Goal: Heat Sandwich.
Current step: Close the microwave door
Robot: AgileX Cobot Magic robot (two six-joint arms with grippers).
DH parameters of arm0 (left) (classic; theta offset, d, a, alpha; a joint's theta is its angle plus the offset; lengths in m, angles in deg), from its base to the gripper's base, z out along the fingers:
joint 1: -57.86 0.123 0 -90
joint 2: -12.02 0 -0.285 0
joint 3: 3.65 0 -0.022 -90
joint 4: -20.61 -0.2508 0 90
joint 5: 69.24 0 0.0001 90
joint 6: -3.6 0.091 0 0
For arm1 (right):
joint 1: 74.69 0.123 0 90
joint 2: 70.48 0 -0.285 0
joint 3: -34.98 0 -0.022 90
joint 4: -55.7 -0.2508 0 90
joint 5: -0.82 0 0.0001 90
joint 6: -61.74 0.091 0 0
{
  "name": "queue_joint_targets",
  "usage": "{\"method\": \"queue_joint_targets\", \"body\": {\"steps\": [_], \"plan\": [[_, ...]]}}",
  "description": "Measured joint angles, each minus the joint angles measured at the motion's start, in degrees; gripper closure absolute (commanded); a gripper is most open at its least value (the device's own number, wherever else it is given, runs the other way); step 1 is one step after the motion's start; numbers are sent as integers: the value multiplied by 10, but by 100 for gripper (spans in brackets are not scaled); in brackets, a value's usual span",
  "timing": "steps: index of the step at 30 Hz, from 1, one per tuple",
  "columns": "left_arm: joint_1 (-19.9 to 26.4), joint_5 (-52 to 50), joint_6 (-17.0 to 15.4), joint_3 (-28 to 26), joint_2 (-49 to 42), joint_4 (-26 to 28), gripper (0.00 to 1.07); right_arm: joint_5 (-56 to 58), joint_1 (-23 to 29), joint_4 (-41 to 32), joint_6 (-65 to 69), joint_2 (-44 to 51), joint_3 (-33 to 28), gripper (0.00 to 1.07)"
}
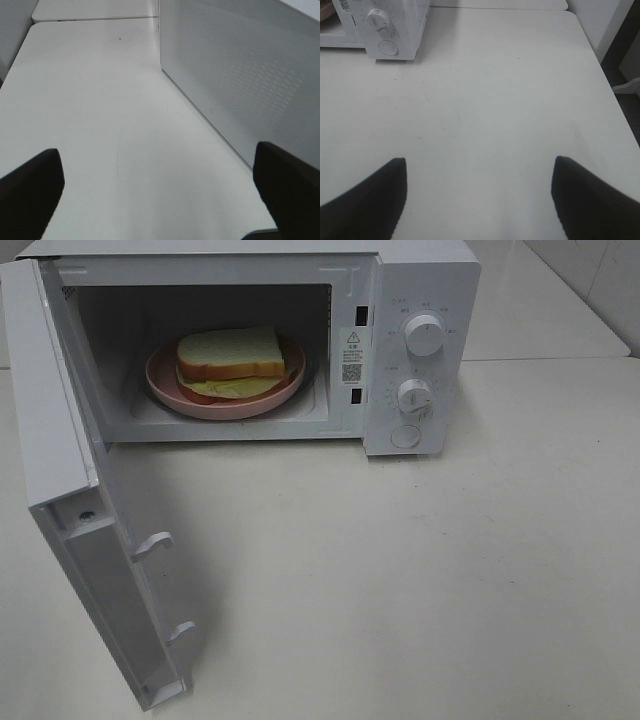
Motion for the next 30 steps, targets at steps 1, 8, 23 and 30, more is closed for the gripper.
{"method": "queue_joint_targets", "body": {"steps": [1, 8, 23, 30], "plan": [[0, 0, 0, 0, 0, 0, 9, 0, 0, 0, 0, 0, 0, 32], [0, 0, 0, 0, 0, 0, 9, 0, 0, 0, 0, 0, 0, 32], [0, 0, 0, 0, 0, 0, 9, 0, 0, 0, 0, 0, 0, 32], [0, 0, 0, 0, 0, 0, 9, 0, 0, 0, 0, 0, 0, 32]]}}
